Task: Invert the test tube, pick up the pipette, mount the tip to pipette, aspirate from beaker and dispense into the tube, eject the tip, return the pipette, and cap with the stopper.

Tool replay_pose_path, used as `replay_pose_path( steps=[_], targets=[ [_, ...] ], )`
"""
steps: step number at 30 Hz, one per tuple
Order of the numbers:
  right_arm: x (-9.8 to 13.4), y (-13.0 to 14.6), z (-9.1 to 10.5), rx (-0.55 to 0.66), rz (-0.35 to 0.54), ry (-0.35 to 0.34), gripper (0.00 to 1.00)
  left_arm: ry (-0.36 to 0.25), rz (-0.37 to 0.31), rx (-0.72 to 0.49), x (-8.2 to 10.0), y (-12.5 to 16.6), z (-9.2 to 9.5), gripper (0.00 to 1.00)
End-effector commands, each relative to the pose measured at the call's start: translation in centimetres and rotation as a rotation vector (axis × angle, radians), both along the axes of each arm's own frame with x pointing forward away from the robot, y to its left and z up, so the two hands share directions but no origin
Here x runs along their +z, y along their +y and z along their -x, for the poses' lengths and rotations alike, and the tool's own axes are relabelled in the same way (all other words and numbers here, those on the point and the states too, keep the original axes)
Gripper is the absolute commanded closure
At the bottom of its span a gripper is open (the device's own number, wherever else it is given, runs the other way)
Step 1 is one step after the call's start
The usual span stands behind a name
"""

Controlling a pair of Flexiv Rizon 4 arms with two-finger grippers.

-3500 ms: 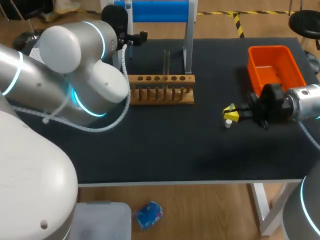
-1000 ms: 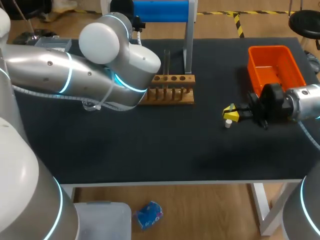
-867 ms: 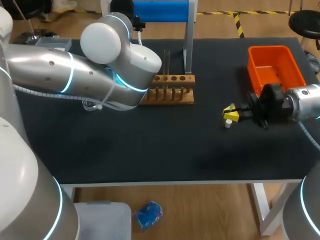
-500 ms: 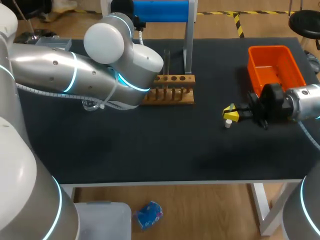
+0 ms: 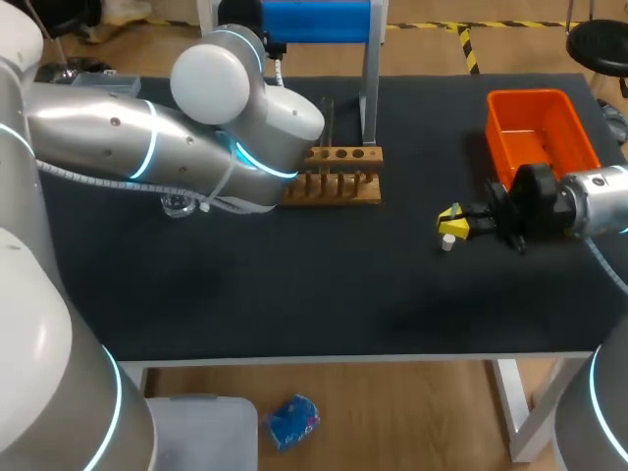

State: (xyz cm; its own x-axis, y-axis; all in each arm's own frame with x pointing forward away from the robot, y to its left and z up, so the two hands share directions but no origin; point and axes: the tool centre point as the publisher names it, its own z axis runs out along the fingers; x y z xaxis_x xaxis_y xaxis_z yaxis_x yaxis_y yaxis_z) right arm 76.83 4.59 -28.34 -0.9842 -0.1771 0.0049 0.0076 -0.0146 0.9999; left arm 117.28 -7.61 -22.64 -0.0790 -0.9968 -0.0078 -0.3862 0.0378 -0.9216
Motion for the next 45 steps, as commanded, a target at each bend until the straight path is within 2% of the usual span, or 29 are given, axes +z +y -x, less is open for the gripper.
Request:
replay_pose_path(
  steps=[1, 7, 22, 28, 33, 37, 45],
  targets=[
    [0.0, -0.1, 0.0, 0.002, 0.0, 0.0, 1.0, -0.004, 0.002, 0.004, 0.0, -0.2, -0.1, 1.0],
    [0.0, -0.1, 0.0, 0.002, 0.0, 0.0, 1.0, -0.019, -0.003, 0.006, 1.2, 0.0, 0.4, 1.0],
    [0.0, -0.1, 0.0, 0.002, 0.0, 0.0, 1.0, -0.08, -0.024, 0.012, 5.8, 0.2, 0.4, 1.0],
    [0.0, -0.1, 0.0, 0.002, 0.0, 0.0, 1.0, -0.103, -0.026, -0.006, 7.2, 0.1, 1.5, 1.0],
    [0.0, -0.1, 0.0, 0.002, 0.0, 0.0, 1.0, -0.123, 0.011, -0.124, 8.8, 0.1, 4.2, 1.0],
    [0.0, -0.1, 0.0, 0.002, 0.0, 0.0, 1.0, -0.126, 0.011, -0.236, 9.8, 0.1, 7.0, 1.0],
    [0.0, -0.1, 0.0, 0.002, 0.0, 0.0, 1.0, -0.124, 0.101, -0.566, 12.1, -0.2, 14.0, 1.0]
  ],
)
